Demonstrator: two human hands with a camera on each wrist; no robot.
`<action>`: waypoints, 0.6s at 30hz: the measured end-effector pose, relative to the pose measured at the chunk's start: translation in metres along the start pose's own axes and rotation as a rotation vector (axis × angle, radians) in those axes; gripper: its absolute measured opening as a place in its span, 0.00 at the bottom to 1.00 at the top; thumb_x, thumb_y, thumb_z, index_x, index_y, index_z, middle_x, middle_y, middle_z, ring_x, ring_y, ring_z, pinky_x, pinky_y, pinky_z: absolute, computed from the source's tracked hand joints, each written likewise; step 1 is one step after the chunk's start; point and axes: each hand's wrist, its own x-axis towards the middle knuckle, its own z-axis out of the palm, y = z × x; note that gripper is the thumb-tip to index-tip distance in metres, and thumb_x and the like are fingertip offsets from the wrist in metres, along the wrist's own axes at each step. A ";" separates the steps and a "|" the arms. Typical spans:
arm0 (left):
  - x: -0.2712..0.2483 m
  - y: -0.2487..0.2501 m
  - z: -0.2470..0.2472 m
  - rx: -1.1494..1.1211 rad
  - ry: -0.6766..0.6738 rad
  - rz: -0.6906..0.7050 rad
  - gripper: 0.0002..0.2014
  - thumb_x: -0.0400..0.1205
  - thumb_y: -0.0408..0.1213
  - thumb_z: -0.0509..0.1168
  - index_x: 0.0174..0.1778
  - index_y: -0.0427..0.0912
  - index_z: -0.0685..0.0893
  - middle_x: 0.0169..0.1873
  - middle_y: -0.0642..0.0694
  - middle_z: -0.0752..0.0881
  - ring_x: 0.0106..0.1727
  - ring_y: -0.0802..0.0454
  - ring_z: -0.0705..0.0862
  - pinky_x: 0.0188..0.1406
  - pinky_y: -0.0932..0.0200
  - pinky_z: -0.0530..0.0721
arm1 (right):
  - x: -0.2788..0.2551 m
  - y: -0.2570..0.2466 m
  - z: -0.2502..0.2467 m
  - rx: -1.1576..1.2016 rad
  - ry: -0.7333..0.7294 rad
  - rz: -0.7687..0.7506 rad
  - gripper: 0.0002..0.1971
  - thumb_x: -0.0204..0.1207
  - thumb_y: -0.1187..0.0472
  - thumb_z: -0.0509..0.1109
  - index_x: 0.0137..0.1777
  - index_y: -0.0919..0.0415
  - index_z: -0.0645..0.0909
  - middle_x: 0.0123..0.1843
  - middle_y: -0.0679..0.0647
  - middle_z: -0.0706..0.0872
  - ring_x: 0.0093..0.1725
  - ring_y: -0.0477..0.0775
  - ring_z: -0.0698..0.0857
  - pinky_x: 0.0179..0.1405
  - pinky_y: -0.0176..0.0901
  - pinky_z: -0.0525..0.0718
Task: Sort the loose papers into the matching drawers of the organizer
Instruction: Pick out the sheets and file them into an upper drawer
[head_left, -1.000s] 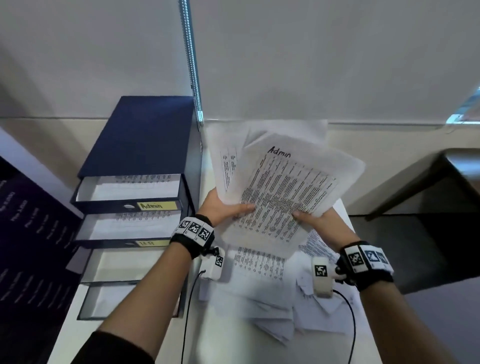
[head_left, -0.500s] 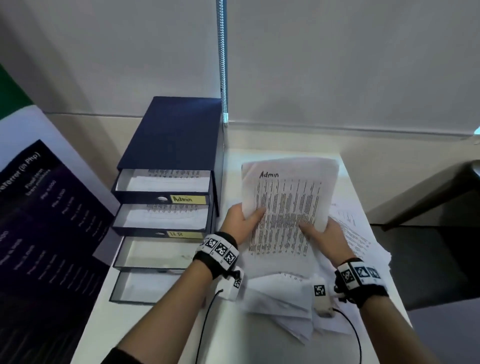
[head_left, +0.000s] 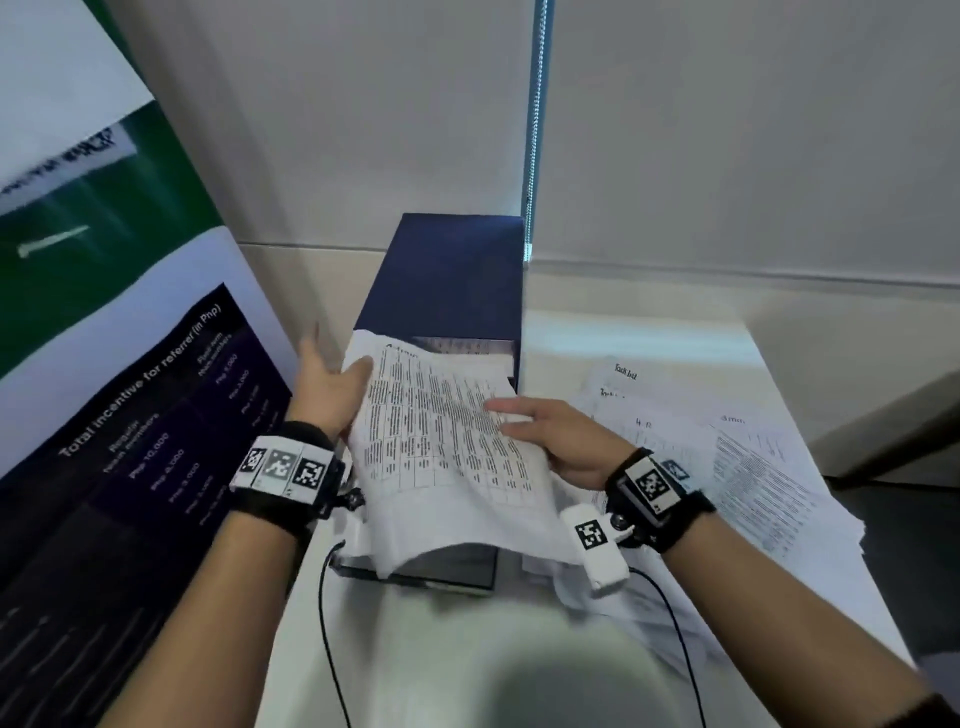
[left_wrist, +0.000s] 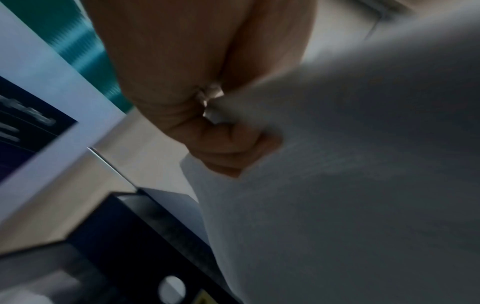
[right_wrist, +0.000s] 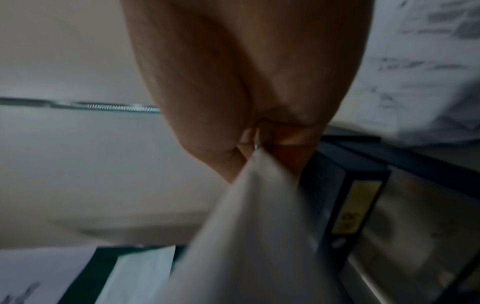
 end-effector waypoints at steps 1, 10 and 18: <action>-0.002 -0.003 -0.013 -0.003 0.002 -0.025 0.43 0.78 0.47 0.71 0.85 0.55 0.54 0.74 0.42 0.75 0.62 0.46 0.85 0.67 0.47 0.81 | 0.006 0.002 0.009 0.007 0.005 -0.003 0.17 0.84 0.71 0.63 0.68 0.56 0.82 0.68 0.60 0.85 0.59 0.56 0.89 0.60 0.48 0.87; -0.028 -0.016 -0.040 0.004 -0.384 -0.121 0.12 0.84 0.37 0.69 0.64 0.47 0.84 0.42 0.50 0.89 0.25 0.59 0.83 0.18 0.66 0.79 | 0.050 -0.031 0.013 0.140 0.286 0.002 0.11 0.85 0.70 0.61 0.62 0.67 0.82 0.57 0.66 0.89 0.43 0.56 0.92 0.47 0.49 0.91; 0.014 -0.030 -0.003 -0.038 -0.105 -0.014 0.10 0.82 0.33 0.70 0.57 0.48 0.88 0.54 0.43 0.88 0.29 0.51 0.80 0.22 0.63 0.75 | 0.028 -0.011 -0.001 0.047 0.049 0.171 0.08 0.79 0.70 0.71 0.56 0.63 0.84 0.41 0.51 0.86 0.32 0.45 0.84 0.26 0.30 0.84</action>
